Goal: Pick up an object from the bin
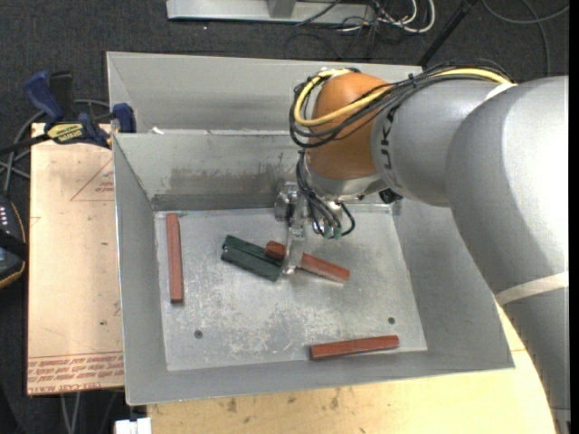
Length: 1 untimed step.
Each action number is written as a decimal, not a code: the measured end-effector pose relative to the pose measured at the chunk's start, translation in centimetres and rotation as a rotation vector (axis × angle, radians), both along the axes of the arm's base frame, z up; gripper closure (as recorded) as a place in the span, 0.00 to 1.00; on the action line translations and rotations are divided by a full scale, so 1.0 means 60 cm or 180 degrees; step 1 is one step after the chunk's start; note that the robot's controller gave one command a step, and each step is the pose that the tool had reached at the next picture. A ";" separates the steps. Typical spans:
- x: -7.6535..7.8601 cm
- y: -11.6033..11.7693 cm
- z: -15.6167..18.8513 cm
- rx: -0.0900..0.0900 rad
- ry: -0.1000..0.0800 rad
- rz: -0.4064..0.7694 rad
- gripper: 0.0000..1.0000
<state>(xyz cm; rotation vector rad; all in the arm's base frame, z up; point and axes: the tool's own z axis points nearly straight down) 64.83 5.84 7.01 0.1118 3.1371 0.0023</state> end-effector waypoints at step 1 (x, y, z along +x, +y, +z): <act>0.000 0.001 0.001 0.0001 0.0002 0.0000 1.00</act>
Offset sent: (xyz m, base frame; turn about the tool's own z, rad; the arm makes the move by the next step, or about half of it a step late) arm 0.0000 0.0000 0.0000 0.0000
